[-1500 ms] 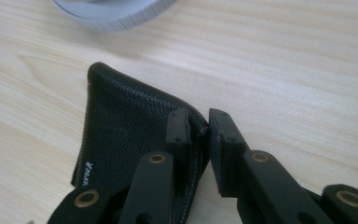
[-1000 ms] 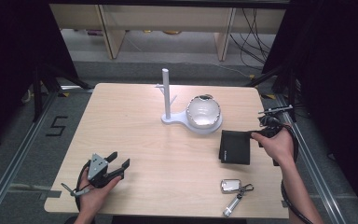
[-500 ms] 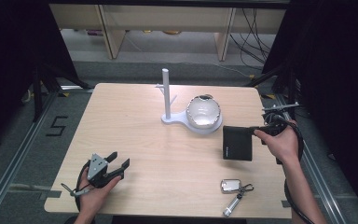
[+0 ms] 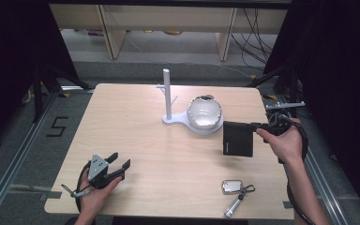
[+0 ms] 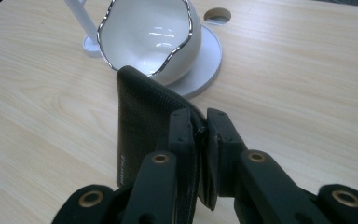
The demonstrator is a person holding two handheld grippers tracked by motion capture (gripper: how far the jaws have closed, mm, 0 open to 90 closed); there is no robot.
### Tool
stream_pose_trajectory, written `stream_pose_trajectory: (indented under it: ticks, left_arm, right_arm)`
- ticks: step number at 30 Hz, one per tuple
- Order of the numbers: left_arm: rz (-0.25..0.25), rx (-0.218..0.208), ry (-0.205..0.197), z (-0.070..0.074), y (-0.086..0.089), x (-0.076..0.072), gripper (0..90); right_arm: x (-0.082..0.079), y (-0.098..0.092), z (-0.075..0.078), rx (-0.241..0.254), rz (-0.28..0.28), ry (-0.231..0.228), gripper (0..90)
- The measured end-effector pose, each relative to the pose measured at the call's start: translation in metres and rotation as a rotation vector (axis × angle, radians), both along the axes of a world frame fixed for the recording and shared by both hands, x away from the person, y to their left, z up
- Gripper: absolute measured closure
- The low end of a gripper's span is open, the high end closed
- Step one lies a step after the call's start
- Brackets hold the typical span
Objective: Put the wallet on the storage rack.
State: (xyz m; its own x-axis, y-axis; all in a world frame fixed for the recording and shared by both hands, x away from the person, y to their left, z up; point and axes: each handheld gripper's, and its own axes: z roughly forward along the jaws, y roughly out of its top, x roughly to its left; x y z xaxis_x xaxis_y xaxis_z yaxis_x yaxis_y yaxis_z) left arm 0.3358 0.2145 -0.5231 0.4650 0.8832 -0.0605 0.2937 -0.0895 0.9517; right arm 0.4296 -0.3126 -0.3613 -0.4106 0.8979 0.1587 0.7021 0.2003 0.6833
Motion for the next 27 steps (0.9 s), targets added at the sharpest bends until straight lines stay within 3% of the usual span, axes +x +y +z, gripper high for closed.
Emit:
stream_pose_trajectory:
  ticks: [4,5,7,10,13,14,16,17,18,19,20,25,27]
  left_arm:
    - [0.0,0.0,0.0,0.0,0.0,0.0,39.7]
    - [0.0,0.002,0.002,0.0,0.0,0.0,39.7]
    - [0.0,0.001,0.003,0.0,0.0,0.0,39.7]
    - [0.0,-0.001,0.0,0.0,0.0,0.0,39.7]
    - [0.001,-0.001,0.001,0.0,0.0,0.0,39.7]
    - [0.002,0.001,0.003,0.0,0.001,0.0,39.7]
    - [-0.001,-0.003,-0.001,0.0,0.001,0.0,39.7]
    - [-0.001,-0.004,-0.001,0.0,0.001,0.0,39.7]
    - [-0.001,-0.004,-0.001,0.0,0.001,0.0,39.7]
    - [-0.001,-0.004,-0.001,0.0,0.001,0.0,39.7]
    - [0.0,-0.003,-0.001,0.0,0.0,0.0,39.7]
    - [0.0,-0.001,0.0,0.0,0.0,0.0,39.8]
    - [-0.001,-0.001,0.0,0.0,0.0,0.0,39.8]
  right_arm:
    - [-0.003,0.003,0.004,-0.004,-0.021,0.0,81.8]
    - [-0.001,0.001,0.003,-0.015,0.006,-0.028,81.9]
    - [-0.002,0.002,0.005,0.001,0.006,-0.02,81.9]
    - [-0.001,0.003,0.009,-0.008,0.018,-0.059,81.9]
    - [-0.003,0.005,0.013,0.005,0.004,-0.058,81.9]
    - [-0.002,0.004,0.014,0.009,0.026,-0.085,81.9]
    - [-0.003,0.006,0.017,0.019,-0.004,-0.095,81.9]
    - [-0.001,0.004,0.018,-0.009,0.018,-0.116,81.9]
    - [-0.001,0.004,0.018,-0.009,0.018,-0.116,81.9]
    - [-0.001,0.008,0.017,0.022,0.002,-0.105,81.9]
    - [0.0,0.008,0.018,0.009,0.015,-0.118,81.9]
    - [0.0,0.011,0.02,0.033,0.017,-0.107,81.9]
    - [0.001,0.011,0.021,0.027,0.027,-0.136,81.9]
